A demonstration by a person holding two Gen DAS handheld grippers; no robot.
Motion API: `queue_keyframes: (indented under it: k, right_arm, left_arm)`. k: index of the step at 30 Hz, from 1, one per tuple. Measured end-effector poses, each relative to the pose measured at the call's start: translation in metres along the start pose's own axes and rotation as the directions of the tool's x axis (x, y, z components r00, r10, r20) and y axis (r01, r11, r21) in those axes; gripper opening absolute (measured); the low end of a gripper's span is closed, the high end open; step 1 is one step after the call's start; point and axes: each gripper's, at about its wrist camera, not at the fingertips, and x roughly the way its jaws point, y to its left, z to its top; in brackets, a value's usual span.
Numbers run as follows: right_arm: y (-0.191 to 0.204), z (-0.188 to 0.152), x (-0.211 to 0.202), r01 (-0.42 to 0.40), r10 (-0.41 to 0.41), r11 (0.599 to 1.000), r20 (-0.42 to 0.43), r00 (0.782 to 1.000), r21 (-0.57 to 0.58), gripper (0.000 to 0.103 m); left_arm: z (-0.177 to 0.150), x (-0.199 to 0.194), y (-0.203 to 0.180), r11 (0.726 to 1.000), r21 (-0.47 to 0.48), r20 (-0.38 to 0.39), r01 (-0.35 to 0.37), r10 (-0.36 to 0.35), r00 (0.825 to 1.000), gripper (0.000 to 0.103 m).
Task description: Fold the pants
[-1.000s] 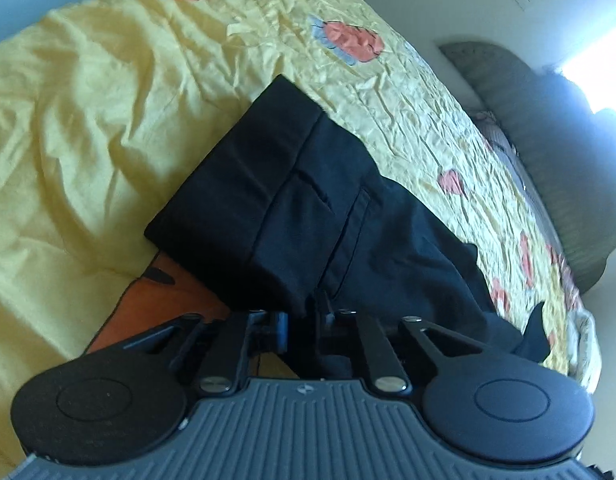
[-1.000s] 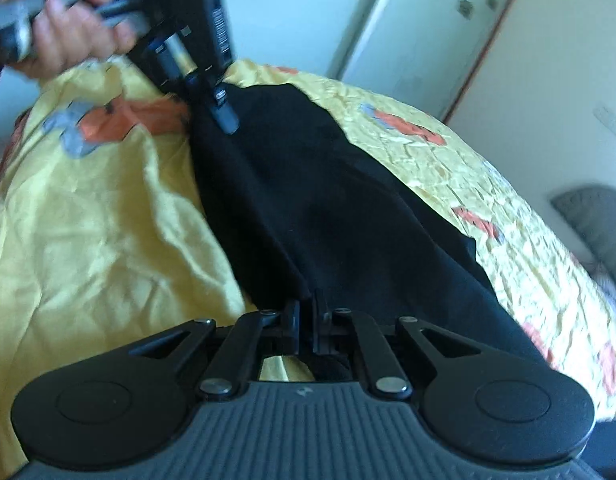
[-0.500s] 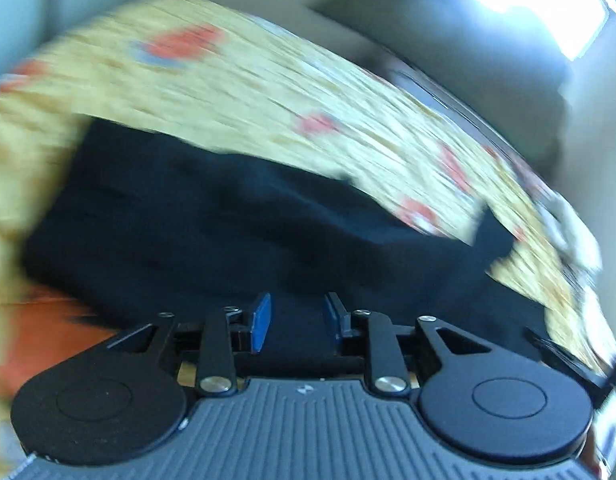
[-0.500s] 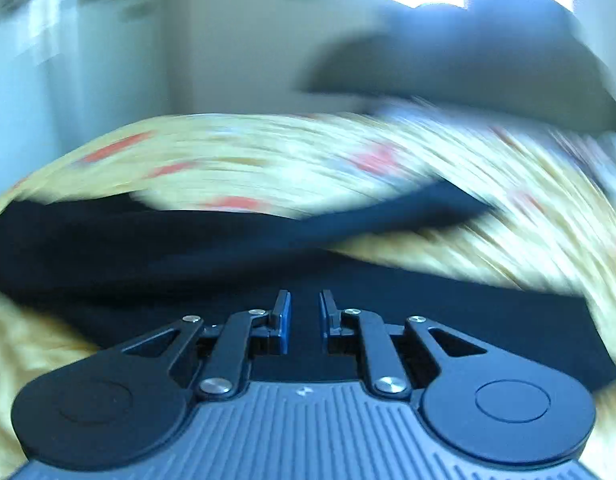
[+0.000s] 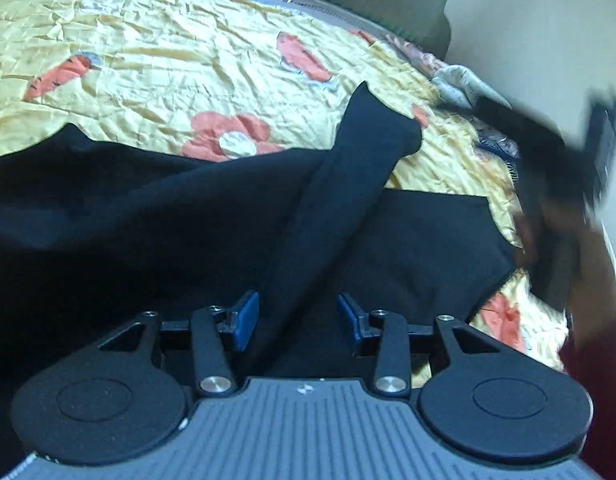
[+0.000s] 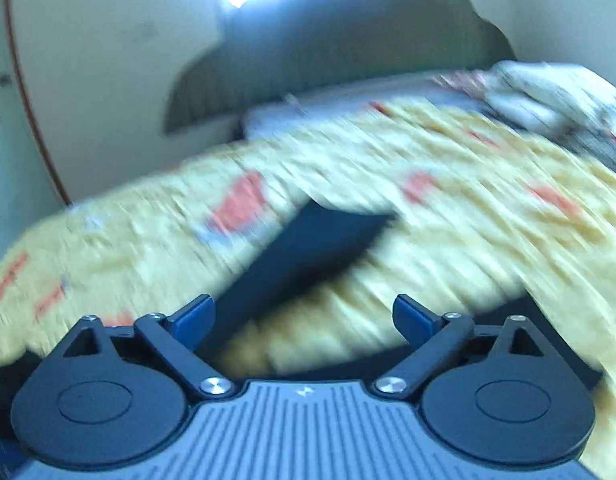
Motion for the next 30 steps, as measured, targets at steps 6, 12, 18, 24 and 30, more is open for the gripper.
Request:
queue_keyframes:
  k: [6, 12, 18, 24, 30]
  right_arm:
    - [0.057, 0.041, 0.113, 0.158, -0.171, 0.972, -0.061, 0.983, -0.173, 0.102]
    - [0.034, 0.053, 0.192, 0.27, -0.277, 0.961, -0.167, 0.946, -0.065, 0.077]
    - [0.008, 0.055, 0.201, 0.239, -0.224, 0.97, -0.195, 0.955, 0.055, 0.009]
    - [-0.021, 0.052, 0.136, 0.17, -0.163, 0.973, -0.061, 0.985, 0.156, 0.007]
    - [-0.093, 0.023, 0.05, 0.088, -0.099, 0.928, 0.012, 0.995, 0.363, 0.007]
  left_arm:
    - [0.005, 0.009, -0.004, 1.0, 0.01, 0.029, -0.009, 0.008, 1.0, 0.054]
    - [0.003, 0.014, -0.016, 0.995, 0.09, 0.046, -0.04, 0.036, 0.998, 0.056]
    - [0.002, 0.023, -0.029, 0.981, 0.176, 0.062, -0.086, 0.076, 0.995, 0.056]
    - [-0.003, 0.025, -0.043, 0.963, 0.23, 0.087, -0.137, 0.119, 0.989, 0.04]
    - [-0.009, 0.029, -0.053, 0.943, 0.269, 0.115, -0.196, 0.17, 0.979, 0.038]
